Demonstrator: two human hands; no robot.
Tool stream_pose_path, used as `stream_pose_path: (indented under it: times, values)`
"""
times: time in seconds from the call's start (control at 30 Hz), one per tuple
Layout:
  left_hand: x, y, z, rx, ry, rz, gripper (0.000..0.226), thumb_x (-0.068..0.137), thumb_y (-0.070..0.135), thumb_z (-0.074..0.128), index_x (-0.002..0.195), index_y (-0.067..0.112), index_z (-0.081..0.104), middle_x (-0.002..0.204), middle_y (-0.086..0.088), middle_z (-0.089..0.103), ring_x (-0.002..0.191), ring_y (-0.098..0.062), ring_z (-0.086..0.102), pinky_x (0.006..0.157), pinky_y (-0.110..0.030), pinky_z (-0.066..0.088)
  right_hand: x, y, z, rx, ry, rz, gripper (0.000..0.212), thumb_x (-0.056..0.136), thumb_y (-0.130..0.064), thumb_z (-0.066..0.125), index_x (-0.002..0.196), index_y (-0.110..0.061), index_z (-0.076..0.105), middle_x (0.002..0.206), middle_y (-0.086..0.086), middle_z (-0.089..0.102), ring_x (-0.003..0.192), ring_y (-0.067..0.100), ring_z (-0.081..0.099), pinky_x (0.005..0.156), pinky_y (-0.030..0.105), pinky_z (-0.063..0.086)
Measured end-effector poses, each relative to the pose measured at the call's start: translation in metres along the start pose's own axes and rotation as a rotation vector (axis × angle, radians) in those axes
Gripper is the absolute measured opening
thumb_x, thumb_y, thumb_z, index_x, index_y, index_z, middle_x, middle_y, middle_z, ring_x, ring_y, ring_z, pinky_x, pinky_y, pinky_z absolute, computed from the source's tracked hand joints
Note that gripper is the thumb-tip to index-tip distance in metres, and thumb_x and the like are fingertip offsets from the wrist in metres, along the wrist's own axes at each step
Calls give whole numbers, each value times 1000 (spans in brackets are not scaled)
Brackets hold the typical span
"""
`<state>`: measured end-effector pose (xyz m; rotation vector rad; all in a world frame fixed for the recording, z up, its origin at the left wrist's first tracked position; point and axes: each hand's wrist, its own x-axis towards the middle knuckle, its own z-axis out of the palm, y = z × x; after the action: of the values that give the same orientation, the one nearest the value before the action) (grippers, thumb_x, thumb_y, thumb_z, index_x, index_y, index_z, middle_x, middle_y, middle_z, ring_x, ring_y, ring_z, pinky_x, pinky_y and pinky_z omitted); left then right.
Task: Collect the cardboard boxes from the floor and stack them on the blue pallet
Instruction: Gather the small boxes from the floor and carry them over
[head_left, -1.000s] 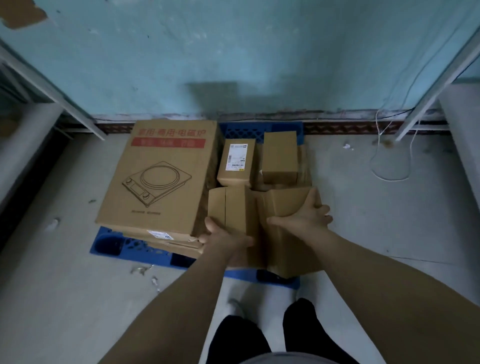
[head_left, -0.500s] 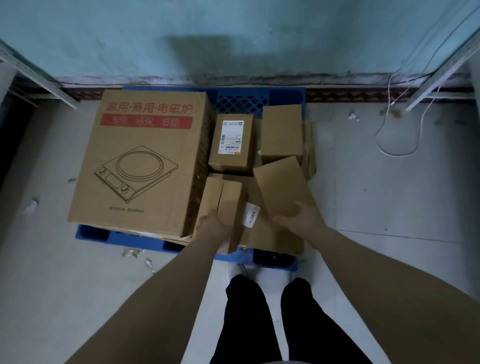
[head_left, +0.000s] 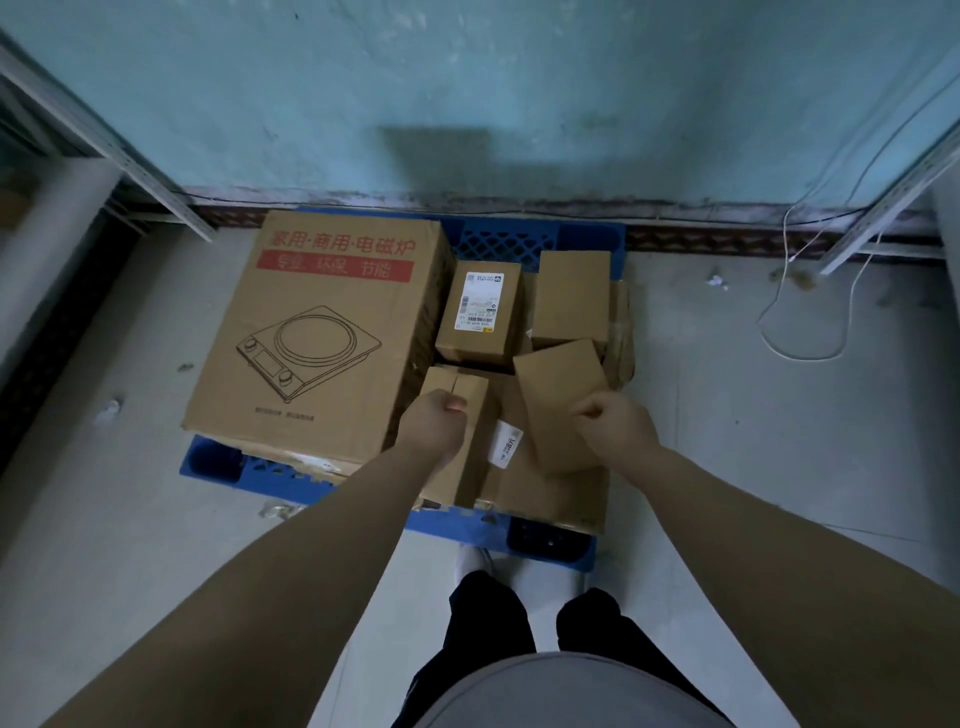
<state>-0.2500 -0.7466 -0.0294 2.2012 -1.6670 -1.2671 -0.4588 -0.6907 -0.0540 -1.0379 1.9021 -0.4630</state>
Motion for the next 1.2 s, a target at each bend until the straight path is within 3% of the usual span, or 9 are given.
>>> stream_pose_path:
  times: [0.2,0.43,0.7,0.77,0.83,0.93,1.03,1.2]
  values:
    - [-38,3,-5,-101,100,24,25,90,14,55,112,14,67,105,-8,67,97,-24,62,84,-34,52,-11,-12,-15,-72,16,-76,15,93,-25,56,96,-23,71,109,-2,67,105,21,59,90,35,49]
    - [-78,-10,-16,-244,200,2,18,92,13,56,107,16,65,101,-9,66,83,-20,58,71,-30,50,-30,-22,-24,-35,3,-187,12,92,-20,59,94,-27,69,102,-7,65,98,12,57,81,28,48]
    - [-102,-39,-51,-349,248,-15,13,89,14,59,92,25,64,96,-6,68,90,-25,66,80,-42,59,-67,-29,-12,-88,66,-157,13,93,-18,58,97,-25,68,104,-5,62,102,18,58,78,29,49]
    - [-109,-50,-58,-370,249,10,14,90,14,59,88,28,62,97,-6,68,91,-24,66,79,-39,58,-81,-40,-1,-61,84,-177,12,92,-18,59,97,-25,67,102,-5,63,98,15,58,82,30,50]
    - [-118,-64,-67,-386,233,34,12,92,13,57,94,24,63,98,-4,67,92,-21,65,77,-35,57,-99,-51,14,-38,87,-198,11,92,-17,59,95,-25,66,96,-7,60,91,11,56,81,29,48]
    - [-130,-95,-89,-369,222,84,18,93,11,56,107,14,65,103,-4,66,98,-22,63,88,-39,55,-127,-62,43,7,73,-231,11,92,-15,59,98,-23,66,97,-6,60,88,8,55,76,24,43]
    - [-139,-129,-118,-352,271,91,17,92,11,57,105,14,67,106,-7,67,101,-25,62,88,-37,54,-154,-70,71,-36,70,-254,10,92,-17,61,94,-25,65,96,-5,63,89,10,59,69,23,44]
    - [-160,-184,-156,-323,249,101,23,91,7,54,110,8,66,108,-11,66,101,-27,62,76,-31,49,-197,-83,119,-25,89,-270,12,90,-17,63,87,-28,67,93,-6,66,90,13,63,85,36,54]
